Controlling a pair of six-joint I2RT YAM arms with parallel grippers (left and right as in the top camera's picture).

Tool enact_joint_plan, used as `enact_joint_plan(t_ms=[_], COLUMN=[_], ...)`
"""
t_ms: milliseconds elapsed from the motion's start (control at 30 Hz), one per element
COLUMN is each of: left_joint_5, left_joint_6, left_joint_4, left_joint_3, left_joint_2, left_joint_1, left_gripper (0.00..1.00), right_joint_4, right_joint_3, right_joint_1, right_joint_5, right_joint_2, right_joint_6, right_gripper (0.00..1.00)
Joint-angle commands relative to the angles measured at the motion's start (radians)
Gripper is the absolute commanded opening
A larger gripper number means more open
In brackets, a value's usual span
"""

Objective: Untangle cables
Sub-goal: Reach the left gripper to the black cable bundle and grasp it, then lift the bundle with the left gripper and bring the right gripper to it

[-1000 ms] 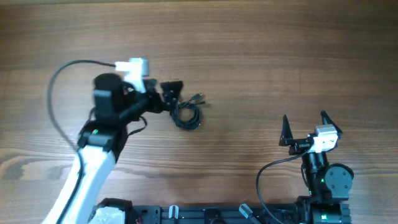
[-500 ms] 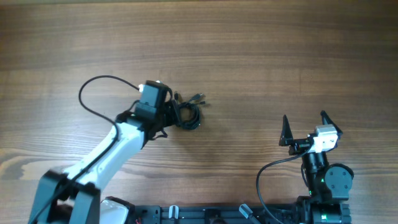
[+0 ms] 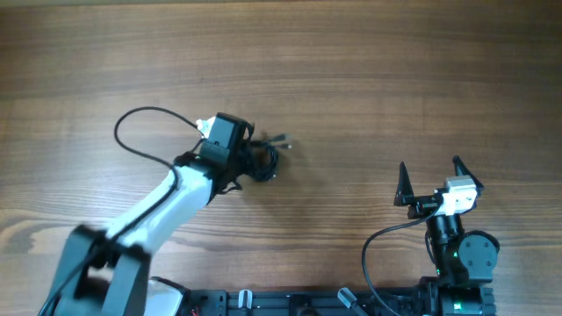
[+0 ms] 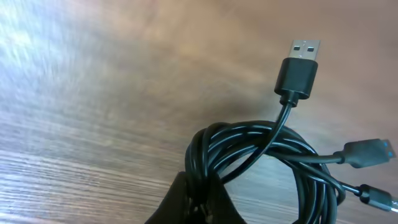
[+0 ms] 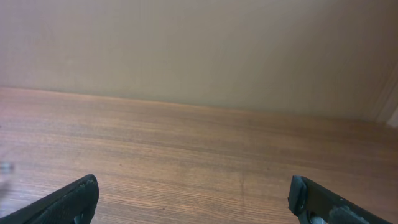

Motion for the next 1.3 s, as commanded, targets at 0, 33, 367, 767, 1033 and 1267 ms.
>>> enact_joint_plan(t_ms=[0,33,367,767,1033,1267], left_joint_5=[0.026,0.073,0.131,0.131,0.130,0.130], left_joint_6=[0.172,0.317,0.675,0.399,0.353,0.352], left_joint_4=[-0.001,-0.005,-0.053,-0.047,-0.037,-0.014], left_joint_3=[0.035,0.035,0.035,0.035,0.035,0.035], left_joint_2=[-0.152,-0.188,-0.256,-0.256,-0.256,-0.255], left_joint_1=[-0.001,-0.001,-0.001,-0.001,-0.001,-0.001], left_gripper=[0.04,0.04,0.04,0.04,0.04,0.04], right_joint_4=[0.004,0.004,0.005,0.431,0.408,0.222], right_joint_3=[-0.001,-0.001,-0.001,-0.001,0.012,0.258], right_joint_1=[0.001,0.002,0.001,0.002,0.001,0.001], right_joint_5=[0.013,0.013,0.024,-1.229,-0.565,-0.457], right_joint_2=[-0.007,-0.007,-0.005,-0.005,0.048,0.490], right_joint_6=[-0.008,-0.008,-0.113,0.589,0.806,0.730], right_gripper=[1.00,1.00,1.00,1.00,1.00,1.00])
